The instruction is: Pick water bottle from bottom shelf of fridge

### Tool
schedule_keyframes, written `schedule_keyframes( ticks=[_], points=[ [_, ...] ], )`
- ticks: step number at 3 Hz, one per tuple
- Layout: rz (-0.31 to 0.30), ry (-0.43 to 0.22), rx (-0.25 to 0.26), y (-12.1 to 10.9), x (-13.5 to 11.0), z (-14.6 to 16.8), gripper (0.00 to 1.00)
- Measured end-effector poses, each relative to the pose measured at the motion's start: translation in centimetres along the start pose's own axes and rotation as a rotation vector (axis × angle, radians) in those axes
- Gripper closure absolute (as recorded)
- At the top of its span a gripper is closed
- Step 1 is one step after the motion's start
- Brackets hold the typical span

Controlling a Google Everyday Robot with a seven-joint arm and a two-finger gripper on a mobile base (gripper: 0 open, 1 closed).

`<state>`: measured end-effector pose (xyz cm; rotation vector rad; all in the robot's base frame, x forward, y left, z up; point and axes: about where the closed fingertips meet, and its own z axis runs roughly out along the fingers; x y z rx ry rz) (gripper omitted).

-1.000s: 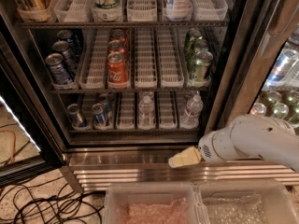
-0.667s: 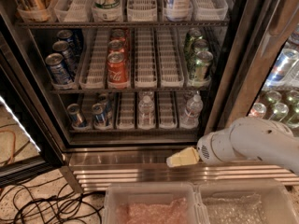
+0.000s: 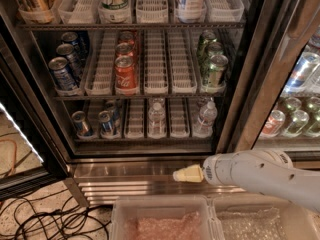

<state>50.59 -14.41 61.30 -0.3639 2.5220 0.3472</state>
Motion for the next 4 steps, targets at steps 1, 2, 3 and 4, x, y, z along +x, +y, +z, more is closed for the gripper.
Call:
schedule_keyframes(
  ticks=[1, 2, 3, 4],
  points=[
    [0.059, -0.105, 0.060, -2.3, -2.0, 0.4, 0.00],
    [0.087, -0.177, 0.079, -3.7, -3.7, 0.0, 0.00],
    [0.141, -0.223, 0.038, -2.6, -3.9, 1.0, 0.00],
    [0.215, -0.307, -0.019, -1.4, -5.3, 2.6, 0.00]
  ],
)
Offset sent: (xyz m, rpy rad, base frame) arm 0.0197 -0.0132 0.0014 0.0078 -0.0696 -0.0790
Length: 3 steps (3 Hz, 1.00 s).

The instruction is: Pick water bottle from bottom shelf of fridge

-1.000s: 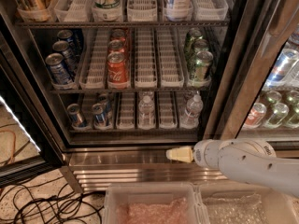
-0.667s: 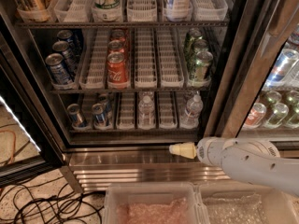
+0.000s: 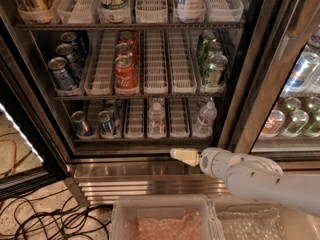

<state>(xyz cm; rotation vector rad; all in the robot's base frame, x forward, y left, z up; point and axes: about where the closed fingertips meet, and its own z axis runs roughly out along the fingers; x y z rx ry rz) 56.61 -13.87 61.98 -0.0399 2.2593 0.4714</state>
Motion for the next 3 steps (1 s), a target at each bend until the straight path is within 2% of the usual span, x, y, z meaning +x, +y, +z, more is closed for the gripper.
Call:
schedule_keyframes(
  ticks=[1, 2, 3],
  points=[
    [0.040, -0.078, -0.018, 0.4, -1.1, 0.9, 0.10],
    [0.049, -0.134, -0.011, 0.3, -1.7, 1.2, 0.21],
    [0.045, -0.171, 0.003, 0.2, -2.2, 1.4, 0.26]
  ],
)
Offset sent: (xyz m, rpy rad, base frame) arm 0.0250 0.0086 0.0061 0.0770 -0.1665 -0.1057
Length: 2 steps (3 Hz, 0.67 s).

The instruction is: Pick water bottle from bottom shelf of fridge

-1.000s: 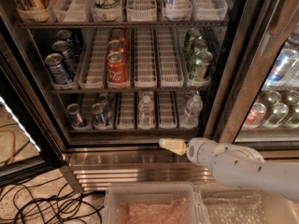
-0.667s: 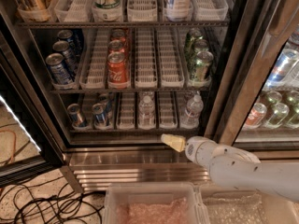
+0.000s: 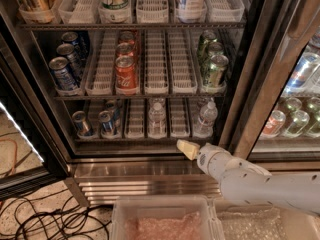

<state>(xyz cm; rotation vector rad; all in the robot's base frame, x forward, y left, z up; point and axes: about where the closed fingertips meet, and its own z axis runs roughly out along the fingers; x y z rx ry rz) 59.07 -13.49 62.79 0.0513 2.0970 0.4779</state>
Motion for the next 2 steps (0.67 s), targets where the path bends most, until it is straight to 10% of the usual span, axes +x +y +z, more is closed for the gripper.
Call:
schedule_keyframes(
  ticks=[2],
  points=[
    [-0.088, -0.043, 0.057, -0.73, -0.54, 0.33, 0.31]
  ],
)
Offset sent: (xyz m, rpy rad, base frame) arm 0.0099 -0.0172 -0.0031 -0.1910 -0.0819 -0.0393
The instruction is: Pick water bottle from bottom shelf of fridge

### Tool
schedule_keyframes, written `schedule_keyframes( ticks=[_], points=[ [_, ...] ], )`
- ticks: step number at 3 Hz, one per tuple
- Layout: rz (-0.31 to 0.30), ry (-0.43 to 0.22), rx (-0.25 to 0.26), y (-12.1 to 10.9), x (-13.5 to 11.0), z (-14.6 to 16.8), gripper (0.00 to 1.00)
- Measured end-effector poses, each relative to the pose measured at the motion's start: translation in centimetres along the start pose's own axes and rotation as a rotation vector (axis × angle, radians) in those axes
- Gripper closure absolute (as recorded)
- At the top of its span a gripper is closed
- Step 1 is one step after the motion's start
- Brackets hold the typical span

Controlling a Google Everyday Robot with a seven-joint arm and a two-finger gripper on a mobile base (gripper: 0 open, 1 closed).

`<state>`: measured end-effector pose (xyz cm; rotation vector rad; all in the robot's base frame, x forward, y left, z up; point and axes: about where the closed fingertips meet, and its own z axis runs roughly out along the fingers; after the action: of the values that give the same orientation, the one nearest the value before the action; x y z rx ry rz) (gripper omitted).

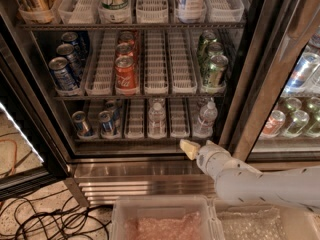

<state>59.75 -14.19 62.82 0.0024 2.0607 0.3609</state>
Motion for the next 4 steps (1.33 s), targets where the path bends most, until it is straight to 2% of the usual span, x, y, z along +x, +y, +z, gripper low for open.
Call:
schedule_keyframes(
  ticks=[2, 4],
  points=[
    [-0.098, -0.038, 0.093, -1.8, -1.0, 0.8, 0.33],
    [-0.151, -0.091, 0.145, -2.6, -2.3, 1.1, 0.34]
  ],
)
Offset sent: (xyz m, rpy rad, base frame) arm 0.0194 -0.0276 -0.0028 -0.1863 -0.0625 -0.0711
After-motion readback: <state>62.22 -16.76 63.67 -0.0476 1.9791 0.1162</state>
